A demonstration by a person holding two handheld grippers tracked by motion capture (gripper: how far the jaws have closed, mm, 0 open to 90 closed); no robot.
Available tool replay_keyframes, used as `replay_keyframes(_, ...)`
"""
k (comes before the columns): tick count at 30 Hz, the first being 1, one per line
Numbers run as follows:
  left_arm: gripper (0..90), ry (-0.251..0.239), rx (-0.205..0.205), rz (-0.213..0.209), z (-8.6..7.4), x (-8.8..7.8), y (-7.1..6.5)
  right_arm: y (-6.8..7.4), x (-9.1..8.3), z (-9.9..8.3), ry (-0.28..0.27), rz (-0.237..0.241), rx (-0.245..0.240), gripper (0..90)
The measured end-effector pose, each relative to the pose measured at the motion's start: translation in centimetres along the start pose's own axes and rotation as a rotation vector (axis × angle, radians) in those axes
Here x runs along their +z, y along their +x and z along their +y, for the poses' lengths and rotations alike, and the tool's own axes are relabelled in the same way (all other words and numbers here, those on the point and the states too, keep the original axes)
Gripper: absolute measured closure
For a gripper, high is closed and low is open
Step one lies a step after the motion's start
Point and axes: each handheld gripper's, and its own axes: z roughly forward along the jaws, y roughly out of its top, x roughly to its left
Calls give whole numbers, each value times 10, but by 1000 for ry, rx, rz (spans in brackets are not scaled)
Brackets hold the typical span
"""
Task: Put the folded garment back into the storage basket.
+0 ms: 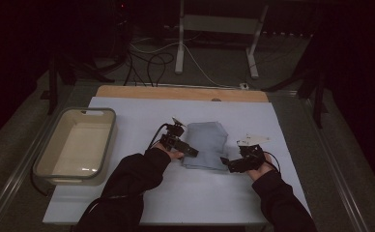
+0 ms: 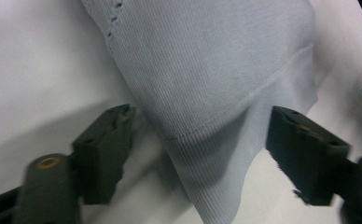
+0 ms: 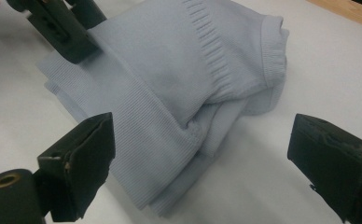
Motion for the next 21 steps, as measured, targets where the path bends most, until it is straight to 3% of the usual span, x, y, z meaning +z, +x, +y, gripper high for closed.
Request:
replay_keyframes(8, 472, 31, 1, -10, 0, 12, -2, -3, 0, -1, 8, 0, 8, 78)
replay_keyframes(11, 624, 37, 22, 10, 1, 13, -4, -3, 2, -1, 9, 6, 22, 77)
replay_keyframes(12, 624, 36, 26, 10, 1, 12, -5, -3, 2, -1, 9, 6, 22, 77)
replay_keyframes(13, 706, 37, 26, 5, 1, 12, -6, -4, 4, 0, 20, 2, 32, 77)
replay_keyframes(18, 750, 50, 54, 21, 2, 12, -12, -4, 10, 3, 56, -6, 50, 77)
replay_keyframes(21, 763, 49, 51, 19, 2, 12, -12, -7, 16, 5, 64, -15, 119, 77)
